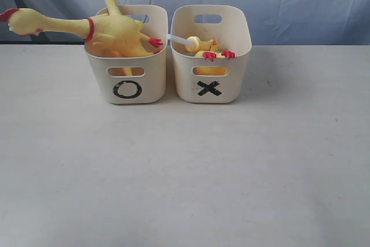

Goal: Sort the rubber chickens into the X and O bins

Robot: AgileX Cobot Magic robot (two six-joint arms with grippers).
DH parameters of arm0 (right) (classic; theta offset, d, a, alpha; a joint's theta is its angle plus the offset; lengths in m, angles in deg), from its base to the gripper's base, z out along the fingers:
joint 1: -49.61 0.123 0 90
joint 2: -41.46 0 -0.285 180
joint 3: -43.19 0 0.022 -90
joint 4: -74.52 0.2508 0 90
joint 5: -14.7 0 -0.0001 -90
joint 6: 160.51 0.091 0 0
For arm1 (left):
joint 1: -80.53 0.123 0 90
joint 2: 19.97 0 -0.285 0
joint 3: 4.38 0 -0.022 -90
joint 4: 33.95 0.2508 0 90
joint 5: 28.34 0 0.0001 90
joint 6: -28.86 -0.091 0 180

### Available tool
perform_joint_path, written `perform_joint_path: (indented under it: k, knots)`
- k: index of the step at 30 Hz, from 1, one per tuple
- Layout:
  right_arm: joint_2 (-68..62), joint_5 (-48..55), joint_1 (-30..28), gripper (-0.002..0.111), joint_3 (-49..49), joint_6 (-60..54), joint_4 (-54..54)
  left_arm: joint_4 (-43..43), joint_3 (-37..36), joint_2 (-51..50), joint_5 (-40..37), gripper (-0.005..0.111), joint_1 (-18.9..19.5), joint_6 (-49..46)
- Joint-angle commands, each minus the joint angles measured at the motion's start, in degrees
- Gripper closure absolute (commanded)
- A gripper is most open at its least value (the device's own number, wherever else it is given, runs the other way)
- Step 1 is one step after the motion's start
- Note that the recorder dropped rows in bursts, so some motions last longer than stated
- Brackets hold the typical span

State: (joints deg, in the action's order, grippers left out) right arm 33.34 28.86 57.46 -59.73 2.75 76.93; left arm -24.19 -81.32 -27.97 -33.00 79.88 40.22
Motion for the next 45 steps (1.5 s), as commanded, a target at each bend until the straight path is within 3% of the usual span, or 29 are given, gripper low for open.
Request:
perform_joint_path:
  k: [1, 3, 22, 30, 45]
  knots:
    - [0.3, 2.0, 0.2, 0.109, 0.1, -0.1, -0.5, -0.3, -0.3, 0.2, -4.9, 0.097, 0.0, 0.0]
    - [0.3, 2.0, 0.2, 0.109, 0.1, -0.1, -0.5, -0.3, -0.3, 0.2, -9.3, 0.097, 0.0, 0.0]
    - [0.3, 2.1, 0.2, 0.109, 0.1, -0.1, -0.2, 1.4, -0.3, 0.2, -8.7, 0.097, 0.0, 0.0]
    - [0.3, 2.4, 0.2, 0.109, 0.1, 11.1, 1.3, 1.4, -0.3, 0.2, -8.7, 0.097, 0.0, -6.2]
    - [0.3, 2.8, 0.2, 0.109, 0.1, 11.3, 1.3, 1.9, -0.3, 0.2, -8.7, 0.097, 0.0, -6.3]
